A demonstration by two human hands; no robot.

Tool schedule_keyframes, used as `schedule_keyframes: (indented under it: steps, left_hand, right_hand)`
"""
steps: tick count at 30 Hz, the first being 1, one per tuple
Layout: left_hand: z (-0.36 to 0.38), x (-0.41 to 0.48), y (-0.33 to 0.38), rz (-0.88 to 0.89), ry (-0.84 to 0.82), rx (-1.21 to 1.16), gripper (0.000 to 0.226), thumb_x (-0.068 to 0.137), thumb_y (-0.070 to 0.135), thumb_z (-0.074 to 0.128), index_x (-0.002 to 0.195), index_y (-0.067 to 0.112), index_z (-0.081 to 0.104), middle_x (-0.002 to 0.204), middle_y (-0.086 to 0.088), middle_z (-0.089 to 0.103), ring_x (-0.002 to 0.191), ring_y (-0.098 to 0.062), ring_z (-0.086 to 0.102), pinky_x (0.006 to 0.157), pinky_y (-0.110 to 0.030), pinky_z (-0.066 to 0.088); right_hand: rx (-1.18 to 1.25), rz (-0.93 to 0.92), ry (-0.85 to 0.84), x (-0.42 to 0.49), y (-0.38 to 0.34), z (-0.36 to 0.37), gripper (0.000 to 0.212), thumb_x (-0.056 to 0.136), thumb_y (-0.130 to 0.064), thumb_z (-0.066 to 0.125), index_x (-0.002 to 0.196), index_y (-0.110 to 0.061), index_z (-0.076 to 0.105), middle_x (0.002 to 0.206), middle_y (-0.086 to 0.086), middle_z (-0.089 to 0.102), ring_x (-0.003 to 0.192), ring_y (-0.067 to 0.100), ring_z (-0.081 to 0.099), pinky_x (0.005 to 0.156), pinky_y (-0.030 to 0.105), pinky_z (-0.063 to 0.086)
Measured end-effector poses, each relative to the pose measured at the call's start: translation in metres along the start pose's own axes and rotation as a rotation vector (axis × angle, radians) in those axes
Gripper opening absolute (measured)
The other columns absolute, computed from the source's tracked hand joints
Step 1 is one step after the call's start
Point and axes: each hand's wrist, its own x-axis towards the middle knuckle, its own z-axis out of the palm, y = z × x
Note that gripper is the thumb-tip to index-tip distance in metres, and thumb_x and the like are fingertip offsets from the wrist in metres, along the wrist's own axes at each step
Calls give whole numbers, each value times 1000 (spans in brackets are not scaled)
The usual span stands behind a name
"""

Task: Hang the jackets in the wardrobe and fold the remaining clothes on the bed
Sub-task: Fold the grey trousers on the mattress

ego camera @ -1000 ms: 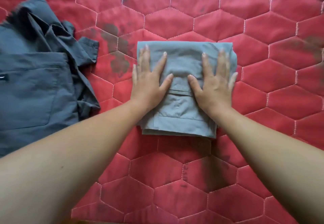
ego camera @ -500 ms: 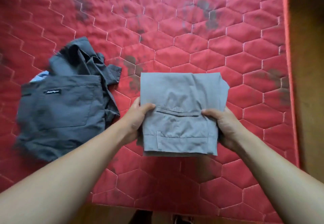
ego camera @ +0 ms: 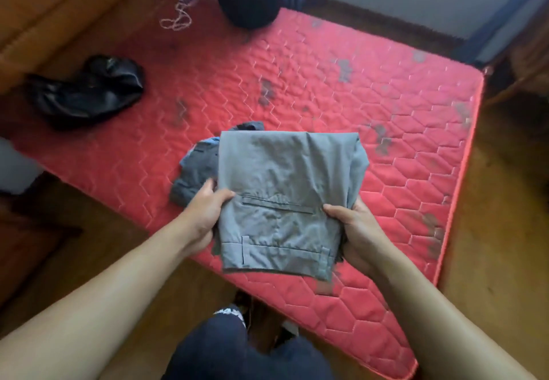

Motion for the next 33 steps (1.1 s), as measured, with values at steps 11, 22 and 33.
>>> schedule_keyframes:
  steps: [11,22,33]
  left_hand:
    - [-168,-175,43,121,358,-221,34,93,-5,42,119,10,59,107,-12,73,82,-16,72,60,-24,56]
    - [-405,-267,13,222,687,-395,36,93,-1,47,116,20,64,96,2,78,82,-12,75,57,-20,55]
    - [-628,-317,9,260,912,-446,40,92,0,52,124,20,64,110,-6,75,105,-28,68,86,-41,52]
  right_hand:
    - [-217,81,-421,-72,-3,189,41,90,9,54,126,-10,62,114,18,74,93,31,75,70,39,60]
    - [-461,208,-725,-103,103,443,40,91,4,58,125,-17,63,113,17,74,97,36,74,73,46,61]
    - [-590,262,-937,-139,212,684,39,94,2,58,125,-20,64,111,14,76,96,33,75,71,45,62]
